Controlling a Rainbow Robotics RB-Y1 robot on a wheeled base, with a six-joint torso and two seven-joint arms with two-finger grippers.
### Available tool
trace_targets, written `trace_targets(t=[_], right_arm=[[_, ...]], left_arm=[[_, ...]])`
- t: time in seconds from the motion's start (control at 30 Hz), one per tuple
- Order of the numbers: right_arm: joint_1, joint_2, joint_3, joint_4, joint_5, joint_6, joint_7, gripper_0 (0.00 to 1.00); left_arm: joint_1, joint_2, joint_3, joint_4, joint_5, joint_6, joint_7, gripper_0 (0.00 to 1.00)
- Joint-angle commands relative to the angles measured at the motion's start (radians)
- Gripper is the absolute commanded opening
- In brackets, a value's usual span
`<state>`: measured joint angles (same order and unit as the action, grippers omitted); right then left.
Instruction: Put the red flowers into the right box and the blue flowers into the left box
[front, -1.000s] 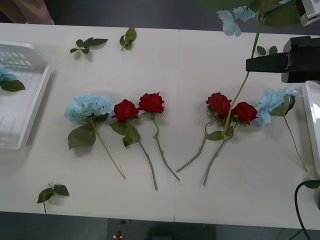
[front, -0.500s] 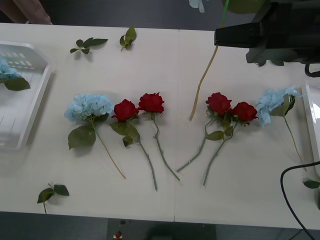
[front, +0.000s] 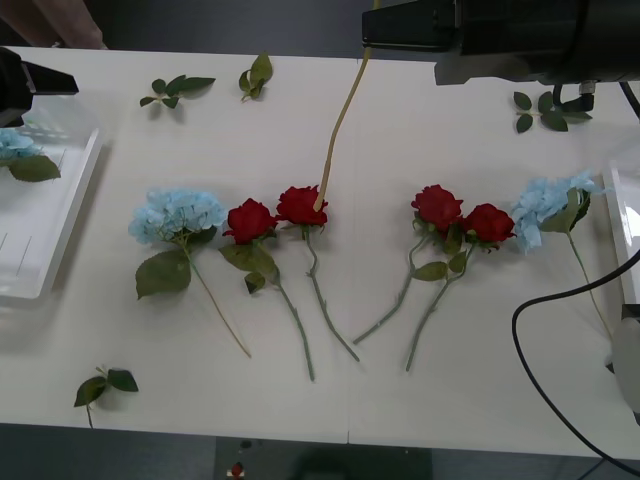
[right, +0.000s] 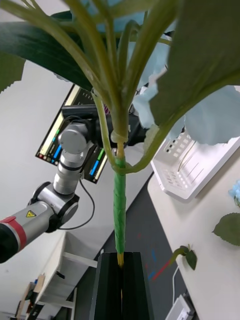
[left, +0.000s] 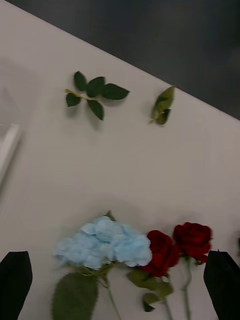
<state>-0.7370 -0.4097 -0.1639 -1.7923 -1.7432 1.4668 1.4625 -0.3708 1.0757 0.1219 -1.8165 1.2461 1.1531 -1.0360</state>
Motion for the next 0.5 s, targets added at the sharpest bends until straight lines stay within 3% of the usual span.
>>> trace_targets(t=[0.03,0.27,0.5], right_arm=[[-0.033,0.012,0.004,-0.015,0.036,-0.006,0.141,0.00],[-0.033,0.034,0.006,-0.015,0.059,-0.026,0.263,0.00],[-0.033,0.035,0.011,-0.016,0.064,-0.039,0.269,0.00]], left_arm=[[0.029,-0.042,0.113,-0.119,0.090,0.048,0.042,1.00],[0.036,-0.140,0.174,-0.254,0.323,0.039,0.056,1.00],[0.012,-0.204,0.032,-0.348,0.303,-0.098,0.073,1.00]])
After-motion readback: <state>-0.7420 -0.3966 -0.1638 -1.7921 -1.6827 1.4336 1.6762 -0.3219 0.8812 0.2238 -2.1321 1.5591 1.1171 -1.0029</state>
